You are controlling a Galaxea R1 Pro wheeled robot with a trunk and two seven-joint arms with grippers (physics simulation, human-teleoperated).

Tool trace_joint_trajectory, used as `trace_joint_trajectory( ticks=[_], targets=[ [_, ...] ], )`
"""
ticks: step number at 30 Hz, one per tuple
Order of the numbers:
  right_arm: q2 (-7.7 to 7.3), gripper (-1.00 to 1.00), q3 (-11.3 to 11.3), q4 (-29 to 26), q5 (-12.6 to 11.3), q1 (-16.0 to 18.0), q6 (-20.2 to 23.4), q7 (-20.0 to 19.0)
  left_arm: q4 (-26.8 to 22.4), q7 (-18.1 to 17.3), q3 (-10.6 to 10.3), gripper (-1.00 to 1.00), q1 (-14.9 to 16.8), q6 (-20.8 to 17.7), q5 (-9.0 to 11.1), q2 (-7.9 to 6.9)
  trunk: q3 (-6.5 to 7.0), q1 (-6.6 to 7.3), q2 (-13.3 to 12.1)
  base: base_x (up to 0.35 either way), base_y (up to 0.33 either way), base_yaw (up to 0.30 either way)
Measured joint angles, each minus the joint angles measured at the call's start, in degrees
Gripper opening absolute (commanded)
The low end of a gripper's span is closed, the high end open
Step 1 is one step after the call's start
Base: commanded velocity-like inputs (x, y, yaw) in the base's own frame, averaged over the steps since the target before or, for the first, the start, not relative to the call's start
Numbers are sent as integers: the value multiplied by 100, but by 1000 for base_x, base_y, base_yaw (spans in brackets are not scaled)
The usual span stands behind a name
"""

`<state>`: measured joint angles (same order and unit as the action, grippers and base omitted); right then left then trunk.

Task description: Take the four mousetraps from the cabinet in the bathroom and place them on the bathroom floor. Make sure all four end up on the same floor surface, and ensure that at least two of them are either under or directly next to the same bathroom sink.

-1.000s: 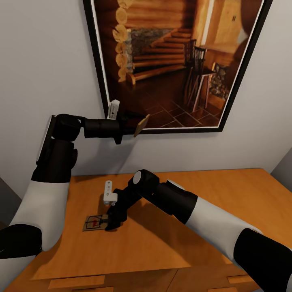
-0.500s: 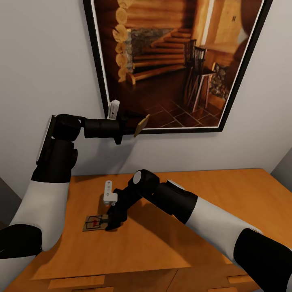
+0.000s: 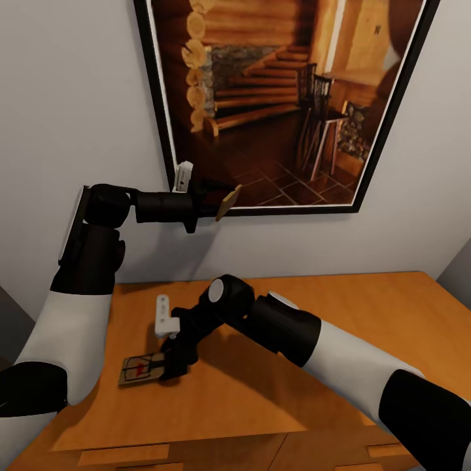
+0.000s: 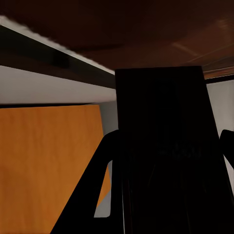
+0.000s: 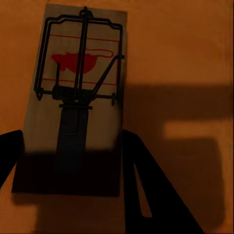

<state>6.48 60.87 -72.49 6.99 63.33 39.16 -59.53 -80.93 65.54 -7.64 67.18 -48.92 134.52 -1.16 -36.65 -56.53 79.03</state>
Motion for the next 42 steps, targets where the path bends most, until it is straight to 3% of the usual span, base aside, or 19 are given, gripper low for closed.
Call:
trace_joint_trajectory(
  ticks=[6, 11, 17, 22, 33, 42],
  targets=[
    [0, -100, -102, -90, -1, 0, 3, -6, 0, 1, 0, -100, 0, -6, -6, -3, 0, 0, 0, 0, 0, 0],
    [-39, -100, -483, -112, 5, 0, -1, -318, 0, 2, 0, -100, 0, -6, -10, -6, 0, 0, 0, 0, 0, 0],
    [-75, -100, -752, -391, 10, 14, 15, -629, -7, 0, 0, -100, 0, -15, -17, -24, 0, 0, 0, 0, 0, 0],
    [-182, -100, -799, -433, 3, 24, 19, -644, -9, 2, 0, -100, 0, -15, -14, -38, 0, 0, 0, 0, 0, 0],
    [-202, -100, -798, -427, 3, 26, 20, -645, -9, 1, 3, -100, 0, -23, -11, -50, 0, 0, 0, -5, 0, 0],
    [-204, -100, -792, -428, 2, 26, 20, -645, -1, 2, 6, -100, 0, -23, 2, -47, 0, -3, -1, -280, 0, 0]
  ],
)
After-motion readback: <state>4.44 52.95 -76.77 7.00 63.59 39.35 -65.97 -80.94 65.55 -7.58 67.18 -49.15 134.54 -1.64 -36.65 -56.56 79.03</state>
